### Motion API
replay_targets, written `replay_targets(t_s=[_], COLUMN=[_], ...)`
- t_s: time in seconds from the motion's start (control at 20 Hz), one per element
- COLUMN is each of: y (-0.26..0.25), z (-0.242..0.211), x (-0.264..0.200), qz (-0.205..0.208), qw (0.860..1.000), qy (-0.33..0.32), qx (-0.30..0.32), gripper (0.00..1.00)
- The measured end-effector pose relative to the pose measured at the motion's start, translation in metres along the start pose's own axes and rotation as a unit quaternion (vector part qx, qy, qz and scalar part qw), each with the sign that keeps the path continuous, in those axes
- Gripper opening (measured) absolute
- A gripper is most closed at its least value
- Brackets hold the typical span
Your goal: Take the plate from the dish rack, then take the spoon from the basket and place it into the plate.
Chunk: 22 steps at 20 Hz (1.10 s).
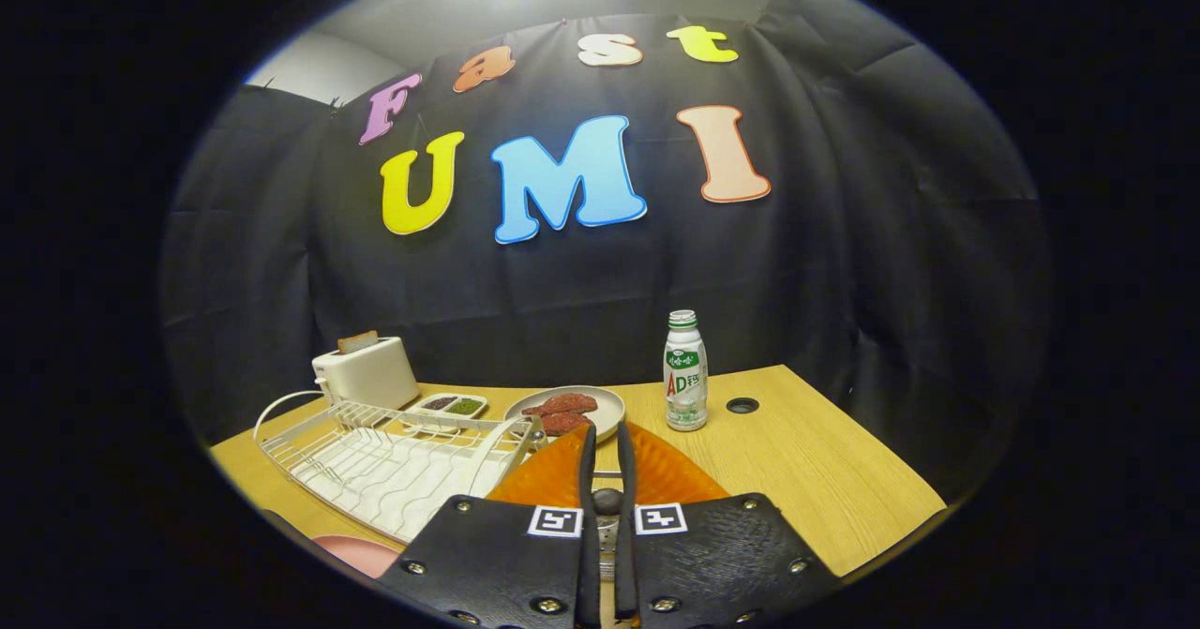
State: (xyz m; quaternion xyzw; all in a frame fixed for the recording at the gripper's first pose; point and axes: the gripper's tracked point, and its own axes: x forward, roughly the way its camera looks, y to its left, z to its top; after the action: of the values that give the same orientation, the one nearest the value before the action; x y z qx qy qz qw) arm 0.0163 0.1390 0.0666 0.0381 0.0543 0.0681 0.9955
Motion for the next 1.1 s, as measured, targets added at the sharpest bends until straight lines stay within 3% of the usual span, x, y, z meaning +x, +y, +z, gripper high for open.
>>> replay_targets(t_s=[0.35,0.6,1.1], y=[0.002,0.029,0.087], z=[0.066,0.103,0.097], x=[-0.033,-0.073,-0.133], qz=[-0.022,-0.012,0.015], qw=[0.999,1.0,1.0], qy=[-0.02,-0.029,0.008], qx=[-0.013,0.0,-0.025], gripper=[0.06,0.06,0.06])
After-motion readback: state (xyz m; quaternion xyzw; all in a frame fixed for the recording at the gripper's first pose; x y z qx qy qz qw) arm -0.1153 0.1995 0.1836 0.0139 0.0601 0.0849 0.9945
